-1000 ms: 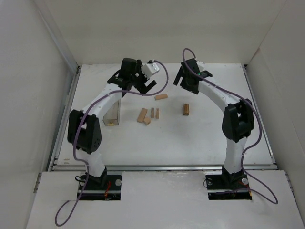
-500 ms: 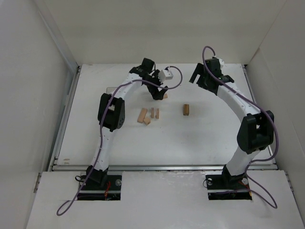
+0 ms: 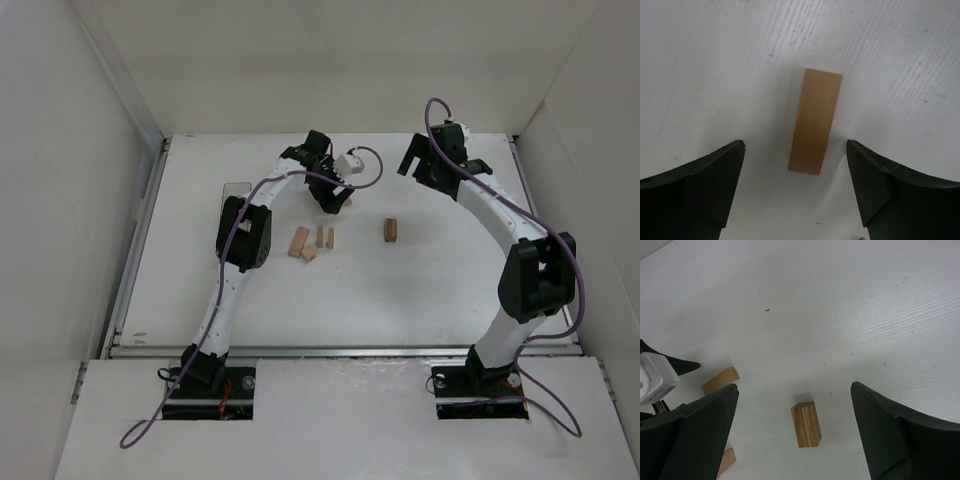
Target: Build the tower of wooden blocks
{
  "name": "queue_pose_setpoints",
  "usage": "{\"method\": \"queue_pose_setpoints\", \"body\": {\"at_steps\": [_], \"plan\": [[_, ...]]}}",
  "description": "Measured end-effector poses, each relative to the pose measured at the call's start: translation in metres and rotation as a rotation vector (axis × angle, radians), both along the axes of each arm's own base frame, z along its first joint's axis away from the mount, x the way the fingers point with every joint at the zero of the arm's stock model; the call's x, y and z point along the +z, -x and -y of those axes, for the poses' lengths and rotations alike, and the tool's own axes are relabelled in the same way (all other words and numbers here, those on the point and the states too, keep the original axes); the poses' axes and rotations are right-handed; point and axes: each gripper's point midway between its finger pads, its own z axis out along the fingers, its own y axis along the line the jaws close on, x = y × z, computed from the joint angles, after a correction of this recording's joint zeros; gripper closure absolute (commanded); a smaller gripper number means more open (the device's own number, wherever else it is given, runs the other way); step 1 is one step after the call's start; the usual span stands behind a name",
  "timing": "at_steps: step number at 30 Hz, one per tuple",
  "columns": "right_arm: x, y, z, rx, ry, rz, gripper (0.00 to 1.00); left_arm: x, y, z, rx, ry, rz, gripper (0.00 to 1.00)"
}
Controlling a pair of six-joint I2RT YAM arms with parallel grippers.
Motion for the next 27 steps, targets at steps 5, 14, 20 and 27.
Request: {"method": "queue_pose_setpoints", "body": {"at_steps": [5, 14, 20, 27], "plan": [[0.002, -0.002, -0.002, 0.009, -0.010, 0.012, 0.00, -0.001, -0.004, -0.003, 0.023, -0.026, 0.015, 0.43], [0.004, -0.004, -0.002, 0.011, -0.016, 0.019, 0.00, -0.002, 0.002, 0.006, -0.032, -0.065, 0.045, 0.92], [-0.003, -0.002, -0.005, 0.024, -0.024, 0.011, 0.00, -0.002, 0.003, 0.009, -0.059, -0.070, 0.063, 1.00], [-0.013, 0.004, -0.010, 0.050, -0.040, -0.014, 0.00, -0.001, 0.004, 0.008, -0.081, -0.072, 0.084, 1.00]]}}
